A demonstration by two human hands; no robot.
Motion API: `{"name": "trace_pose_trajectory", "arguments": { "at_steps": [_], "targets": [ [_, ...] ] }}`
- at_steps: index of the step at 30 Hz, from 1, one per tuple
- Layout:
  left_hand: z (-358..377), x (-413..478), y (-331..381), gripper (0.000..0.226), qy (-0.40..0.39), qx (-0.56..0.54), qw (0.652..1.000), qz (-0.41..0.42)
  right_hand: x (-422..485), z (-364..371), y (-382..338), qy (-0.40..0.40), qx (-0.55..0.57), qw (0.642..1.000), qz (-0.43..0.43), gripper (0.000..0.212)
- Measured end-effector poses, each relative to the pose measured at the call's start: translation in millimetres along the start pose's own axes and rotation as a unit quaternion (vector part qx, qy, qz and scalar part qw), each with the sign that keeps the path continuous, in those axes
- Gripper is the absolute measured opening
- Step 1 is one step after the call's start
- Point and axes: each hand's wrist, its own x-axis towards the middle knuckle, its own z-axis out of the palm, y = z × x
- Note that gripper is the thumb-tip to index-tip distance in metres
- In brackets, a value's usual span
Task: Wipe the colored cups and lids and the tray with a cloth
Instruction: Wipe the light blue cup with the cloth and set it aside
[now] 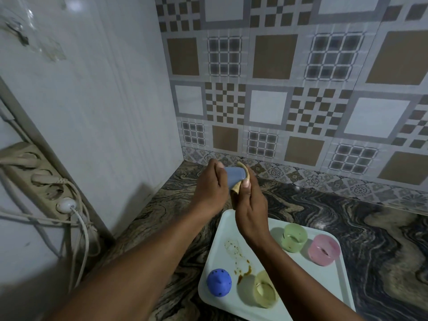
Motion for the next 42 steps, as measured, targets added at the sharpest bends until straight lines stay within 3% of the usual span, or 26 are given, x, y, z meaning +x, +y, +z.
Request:
{"name": "trace_pose_trajectory", "arguments": {
  "at_steps": [3, 6, 8, 10, 12, 13, 15, 17, 19, 21, 23, 25, 27, 29, 31, 32, 34, 38, 39, 40, 42],
  "targets": [
    [-4.2, -6.8, -6.1, 0.029, -0.039, 0.071, 0.990, 0.116, 13.4, -1.1, -9.3, -0.003, 0.074, 0.992, 0.106, 0.042],
    [-6.8, -20.9, -16.3, 0.044, -0.071, 0.103, 0.983, 0.135, 25.2, -2.5, -17.6, -0.035, 0.110, 0.960, 0.253, 0.043],
    [-2.8, -25.1, -17.8, 0.048, -0.056, 0.067, 0.989, 0.117, 27.9, -2.0, -17.5, -0.022, 0.091, 0.957, 0.276, 0.045],
    [0.8, -19.7, -12.3, 0.063, -0.081, 0.003, 0.997, -0.012, 26.7, -2.0, -13.0, -0.001, 0.047, 0.978, 0.202, 0.048],
    [3.3, -9.8, -5.5, 0.087, -0.144, -0.053, 0.970, -0.190, 23.2, -5.7, -10.4, 0.009, -0.003, 0.995, 0.097, 0.043],
    [5.2, -8.7, -2.7, 0.093, -0.159, -0.047, 0.959, -0.230, 20.7, -7.1, -9.5, 0.007, -0.010, 0.998, 0.060, 0.042],
    [8.2, -11.8, -0.8, 0.090, -0.106, 0.031, 0.977, -0.180, 18.1, -5.2, -9.1, 0.005, 0.021, 0.997, 0.071, 0.042],
    [7.4, -20.7, -3.3, 0.077, -0.036, 0.088, 0.995, -0.033, 21.6, -1.9, -11.3, 0.017, 0.083, 0.979, 0.184, 0.042],
    [4.9, -23.7, -12.0, 0.059, -0.059, 0.095, 0.990, 0.086, 27.8, -2.8, -16.1, 0.015, 0.134, 0.934, 0.330, 0.038],
    [1.3, -22.6, -20.9, 0.056, -0.118, 0.103, 0.981, 0.113, 33.0, -9.5, -17.6, -0.001, 0.149, 0.902, 0.406, 0.037],
    [1.1, -21.3, -18.1, 0.064, -0.133, 0.072, 0.988, 0.040, 30.7, -12.2, -15.4, 0.019, 0.127, 0.927, 0.353, 0.037],
    [8.3, -15.6, -8.3, 0.079, -0.128, 0.024, 0.988, -0.088, 26.0, -11.1, -13.3, 0.040, 0.042, 0.976, 0.211, 0.045],
    [15.6, -9.7, -4.6, 0.078, -0.102, 0.016, 0.983, -0.149, 22.0, -8.1, -12.2, 0.037, -0.005, 0.991, 0.125, 0.050],
    [12.9, -13.0, -5.1, 0.055, -0.061, 0.075, 0.995, -0.018, 24.8, -8.0, -11.3, 0.028, 0.001, 0.988, 0.149, 0.051],
    [3.9, -19.7, -13.6, 0.045, -0.074, 0.129, 0.978, 0.149, 31.6, -10.9, -13.2, -0.002, 0.030, 0.968, 0.248, 0.046],
    [-1.4, -20.3, -20.7, 0.047, -0.096, 0.144, 0.966, 0.190, 34.2, -12.5, -14.6, -0.021, 0.049, 0.950, 0.307, 0.042],
    [-3.6, -20.7, -28.1, 0.053, -0.115, 0.135, 0.969, 0.173, 36.7, -15.6, -16.0, -0.036, 0.059, 0.929, 0.363, 0.039],
    [12.0, -16.2, -10.4, 0.070, -0.059, 0.048, 0.994, -0.077, 26.3, -8.0, -16.9, 0.034, 0.012, 0.977, 0.212, 0.047],
    [13.8, -14.8, -7.6, 0.072, -0.042, 0.070, 0.994, -0.067, 24.3, -6.3, -18.0, 0.044, 0.004, 0.979, 0.197, 0.047],
    [12.7, -15.1, -8.9, 0.073, -0.026, 0.112, 0.993, 0.003, 25.4, -5.4, -18.9, 0.048, 0.013, 0.975, 0.218, 0.046],
    [2.3, -18.1, -16.3, 0.065, -0.044, 0.178, 0.966, 0.184, 33.1, -6.5, -17.4, 0.028, 0.065, 0.937, 0.341, 0.041]
  ]
}}
